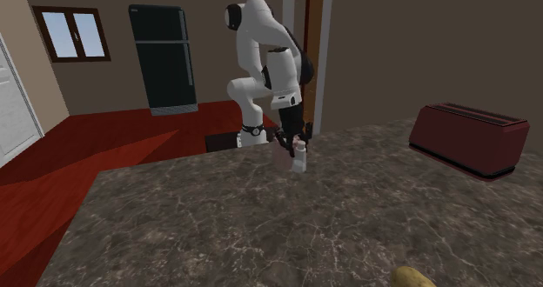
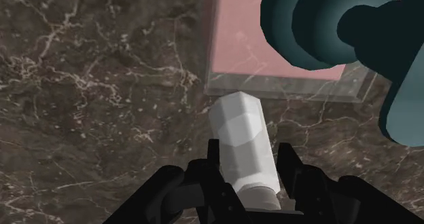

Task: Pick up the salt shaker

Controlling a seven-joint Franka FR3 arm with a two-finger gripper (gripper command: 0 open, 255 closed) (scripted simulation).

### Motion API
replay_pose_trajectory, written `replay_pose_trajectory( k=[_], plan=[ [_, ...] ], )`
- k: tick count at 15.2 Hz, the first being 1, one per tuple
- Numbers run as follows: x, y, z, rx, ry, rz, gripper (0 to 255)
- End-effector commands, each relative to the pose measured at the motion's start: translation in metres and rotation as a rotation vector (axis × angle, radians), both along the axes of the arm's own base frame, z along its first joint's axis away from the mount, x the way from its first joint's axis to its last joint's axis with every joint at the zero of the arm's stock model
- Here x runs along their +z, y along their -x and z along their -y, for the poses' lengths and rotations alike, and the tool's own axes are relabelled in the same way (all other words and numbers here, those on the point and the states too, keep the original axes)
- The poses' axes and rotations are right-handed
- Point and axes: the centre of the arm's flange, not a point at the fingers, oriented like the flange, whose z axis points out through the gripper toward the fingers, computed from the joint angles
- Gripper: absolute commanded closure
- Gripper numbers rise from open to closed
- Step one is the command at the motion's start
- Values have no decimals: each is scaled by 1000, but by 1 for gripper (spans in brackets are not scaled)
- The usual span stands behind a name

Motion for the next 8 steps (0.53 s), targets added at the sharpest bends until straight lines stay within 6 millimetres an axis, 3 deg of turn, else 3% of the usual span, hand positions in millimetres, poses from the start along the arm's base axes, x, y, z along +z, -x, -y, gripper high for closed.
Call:
replay_pose_trajectory(
  k=[1,6,8],
  plan=[
    [11,0,-1,0,0,0,255],
    [38,0,-1,0,0,0,255],
    [39,0,-1,0,0,0,255]
  ],
)
